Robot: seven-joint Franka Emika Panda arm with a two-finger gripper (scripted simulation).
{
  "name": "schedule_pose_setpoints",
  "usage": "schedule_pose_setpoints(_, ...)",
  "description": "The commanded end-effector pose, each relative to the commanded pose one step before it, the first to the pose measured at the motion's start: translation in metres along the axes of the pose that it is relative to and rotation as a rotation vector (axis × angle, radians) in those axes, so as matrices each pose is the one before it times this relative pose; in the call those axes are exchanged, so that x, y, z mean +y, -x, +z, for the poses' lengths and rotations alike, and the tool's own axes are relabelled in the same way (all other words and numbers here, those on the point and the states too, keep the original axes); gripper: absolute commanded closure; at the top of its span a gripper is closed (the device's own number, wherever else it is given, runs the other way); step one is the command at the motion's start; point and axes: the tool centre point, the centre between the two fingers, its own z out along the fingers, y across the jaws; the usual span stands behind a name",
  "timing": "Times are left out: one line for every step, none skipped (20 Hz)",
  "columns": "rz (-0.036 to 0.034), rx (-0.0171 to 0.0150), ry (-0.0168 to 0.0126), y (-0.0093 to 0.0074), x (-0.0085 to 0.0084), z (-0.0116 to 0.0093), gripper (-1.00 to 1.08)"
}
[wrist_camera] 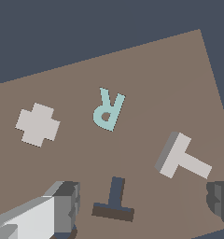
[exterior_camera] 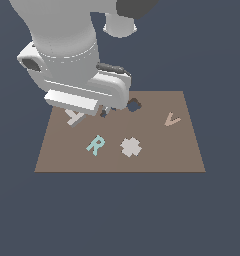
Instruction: Insert a designated object into the corresponding slot on a board.
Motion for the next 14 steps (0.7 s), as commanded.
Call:
schedule_pose_setpoints(0.08964,-0.00351,0.00062,-0.0014,0.01678,0.01569,-0.92)
schedule_pose_setpoints(0.04101,-0.00134,-0.00012,-0.00082,0.00741,0.00707,-0.92)
schedule_pose_setpoints(0.03929,-0.0013,-0.00016,-0.00077,0.0071,0.00678,-0.92)
schedule_pose_setpoints(0.03721,-0.00125,-0.00019,-0.00072,0.00672,0.00642,-0.92)
schedule_pose_setpoints(0.03503,-0.00119,-0.0002,-0.00067,0.00632,0.00605,-0.92)
schedule_pose_setpoints(0.03282,-0.00113,-0.00022,-0.00061,0.00592,0.00567,-0.92)
schedule_pose_setpoints(0.03058,-0.00109,-0.00026,-0.00055,0.00551,0.00529,-0.92)
schedule_pose_setpoints(0.02824,-0.00104,-0.0003,-0.00048,0.00507,0.0049,-0.92)
schedule_pose_setpoints(0.02586,-0.00098,-0.00032,-0.00042,0.00464,0.00449,-0.92)
schedule_pose_setpoints(0.02336,-0.0009,-0.00031,-0.00037,0.00419,0.00406,-0.92)
schedule_pose_setpoints(0.02077,-0.00081,-0.0003,-0.00032,0.00372,0.00362,-0.92)
schedule_pose_setpoints(0.0181,-0.00073,-0.00029,-0.00027,0.00323,0.00316,-0.92)
schedule_pose_setpoints(0.01539,-0.00066,-0.0003,-0.00021,0.00274,0.0027,-0.92)
schedule_pose_setpoints(0.01263,-0.00059,-0.00032,-0.00013,0.00223,0.00223,-0.92)
